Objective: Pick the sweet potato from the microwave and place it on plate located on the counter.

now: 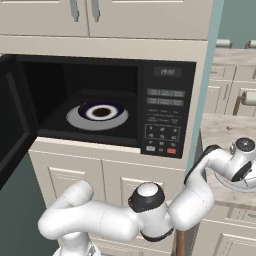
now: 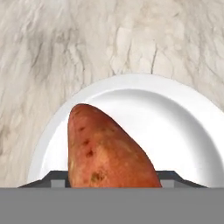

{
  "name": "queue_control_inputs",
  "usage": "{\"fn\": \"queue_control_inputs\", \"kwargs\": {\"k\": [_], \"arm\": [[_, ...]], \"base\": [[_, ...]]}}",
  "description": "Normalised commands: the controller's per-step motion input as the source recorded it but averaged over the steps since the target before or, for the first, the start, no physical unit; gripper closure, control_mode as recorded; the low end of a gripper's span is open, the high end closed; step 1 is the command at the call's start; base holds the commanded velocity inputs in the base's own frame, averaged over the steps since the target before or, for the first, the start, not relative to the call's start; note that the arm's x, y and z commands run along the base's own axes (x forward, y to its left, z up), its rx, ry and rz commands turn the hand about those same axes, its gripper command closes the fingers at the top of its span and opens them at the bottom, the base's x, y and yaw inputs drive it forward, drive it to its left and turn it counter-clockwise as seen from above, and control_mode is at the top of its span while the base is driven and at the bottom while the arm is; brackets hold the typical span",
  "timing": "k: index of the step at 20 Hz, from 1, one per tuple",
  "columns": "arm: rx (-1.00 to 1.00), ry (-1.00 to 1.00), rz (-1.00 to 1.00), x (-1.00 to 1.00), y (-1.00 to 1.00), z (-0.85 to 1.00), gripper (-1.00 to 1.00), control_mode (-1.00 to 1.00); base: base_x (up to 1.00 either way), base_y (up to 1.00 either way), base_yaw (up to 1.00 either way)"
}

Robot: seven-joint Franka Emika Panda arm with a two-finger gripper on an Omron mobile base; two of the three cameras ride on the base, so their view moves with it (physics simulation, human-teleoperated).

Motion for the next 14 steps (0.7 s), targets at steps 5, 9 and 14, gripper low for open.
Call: {"fn": "queue_control_inputs", "kwargs": {"k": [5,9,14], "arm": [[0.00,0.00,0.00,-0.13,-0.11,0.00,-1.00,-1.00],[0.00,0.00,0.00,-0.32,0.13,0.00,-1.00,-1.00],[-0.06,-0.05,0.00,-0.54,0.58,0.39,-1.00,-1.00]], "base": [[0.00,0.00,0.00],[0.00,0.00,0.00],[0.00,0.00,0.00]]}}
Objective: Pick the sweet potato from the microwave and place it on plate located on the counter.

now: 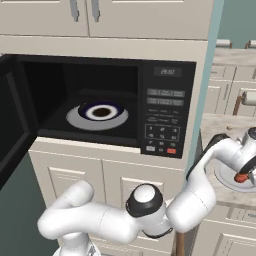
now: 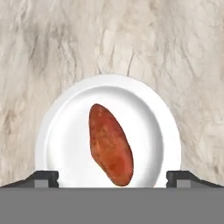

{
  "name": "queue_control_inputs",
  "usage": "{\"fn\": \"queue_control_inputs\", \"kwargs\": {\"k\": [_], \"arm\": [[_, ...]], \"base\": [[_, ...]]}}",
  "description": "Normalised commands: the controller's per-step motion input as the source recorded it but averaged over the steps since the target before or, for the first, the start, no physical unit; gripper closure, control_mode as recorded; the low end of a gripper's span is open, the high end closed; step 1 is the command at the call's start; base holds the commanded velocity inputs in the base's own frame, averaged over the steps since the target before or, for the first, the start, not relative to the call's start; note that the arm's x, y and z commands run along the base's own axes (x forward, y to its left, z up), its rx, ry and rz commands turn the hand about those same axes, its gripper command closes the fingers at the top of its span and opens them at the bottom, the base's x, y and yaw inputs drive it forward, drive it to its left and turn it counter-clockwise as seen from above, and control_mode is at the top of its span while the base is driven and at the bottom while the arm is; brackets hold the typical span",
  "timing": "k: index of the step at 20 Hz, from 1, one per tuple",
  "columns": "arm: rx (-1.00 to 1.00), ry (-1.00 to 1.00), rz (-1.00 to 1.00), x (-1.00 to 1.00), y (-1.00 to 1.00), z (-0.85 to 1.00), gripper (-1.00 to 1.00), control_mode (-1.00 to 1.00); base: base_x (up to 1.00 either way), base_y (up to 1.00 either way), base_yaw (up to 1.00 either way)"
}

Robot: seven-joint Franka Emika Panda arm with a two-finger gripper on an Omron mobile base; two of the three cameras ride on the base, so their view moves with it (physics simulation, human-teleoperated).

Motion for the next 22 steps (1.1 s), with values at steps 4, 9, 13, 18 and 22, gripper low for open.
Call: {"fn": "queue_control_inputs", "kwargs": {"k": [4,9,13,18,22], "arm": [[-0.14,-0.11,0.02,-1.00,0.77,0.36,-1.00,-1.00],[-0.20,-0.01,0.14,-1.00,1.00,0.03,-1.00,-1.00],[-0.22,0.00,0.16,-1.00,1.00,0.02,-1.00,-1.00],[-0.29,0.04,0.19,-1.00,1.00,0.33,-1.00,-1.00],[-0.32,0.09,0.22,-0.83,1.00,0.20,-1.00,-1.00]], "base": [[0.00,0.00,0.00],[0.00,0.00,0.00],[0.00,0.00,0.00],[0.00,0.00,0.00],[0.00,0.00,0.00]]}}
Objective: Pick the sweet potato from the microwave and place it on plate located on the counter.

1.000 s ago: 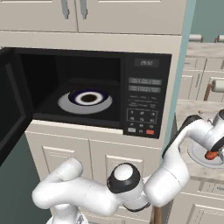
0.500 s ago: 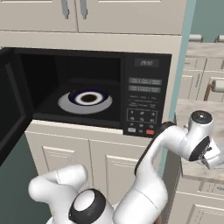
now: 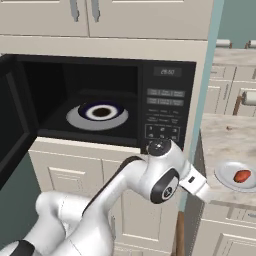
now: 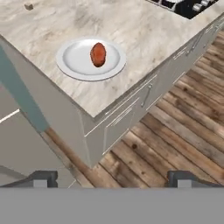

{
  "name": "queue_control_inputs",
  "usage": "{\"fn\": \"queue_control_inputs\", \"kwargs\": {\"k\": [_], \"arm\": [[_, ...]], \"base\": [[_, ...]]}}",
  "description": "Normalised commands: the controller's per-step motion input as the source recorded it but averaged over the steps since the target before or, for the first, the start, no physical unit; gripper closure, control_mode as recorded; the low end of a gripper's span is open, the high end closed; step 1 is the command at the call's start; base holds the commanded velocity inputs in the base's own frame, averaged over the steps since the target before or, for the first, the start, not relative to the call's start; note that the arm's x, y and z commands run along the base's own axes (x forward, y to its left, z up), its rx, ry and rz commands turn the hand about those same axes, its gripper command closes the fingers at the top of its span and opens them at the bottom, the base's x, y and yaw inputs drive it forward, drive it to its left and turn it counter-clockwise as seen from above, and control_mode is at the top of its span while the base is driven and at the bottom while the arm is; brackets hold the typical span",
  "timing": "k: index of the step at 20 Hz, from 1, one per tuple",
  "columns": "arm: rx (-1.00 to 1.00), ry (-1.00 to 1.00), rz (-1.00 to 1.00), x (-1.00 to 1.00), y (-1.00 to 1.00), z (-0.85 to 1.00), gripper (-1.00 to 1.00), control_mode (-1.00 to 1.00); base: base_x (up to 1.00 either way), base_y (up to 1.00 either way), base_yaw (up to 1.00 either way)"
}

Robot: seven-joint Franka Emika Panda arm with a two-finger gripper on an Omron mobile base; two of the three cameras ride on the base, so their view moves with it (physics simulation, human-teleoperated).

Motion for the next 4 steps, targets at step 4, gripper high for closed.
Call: {"fn": "queue_control_inputs", "kwargs": {"k": [4], "arm": [[-0.16,0.07,0.17,-0.41,1.00,0.00,-1.00,-1.00]], "base": [[0.00,0.00,0.00]]}}
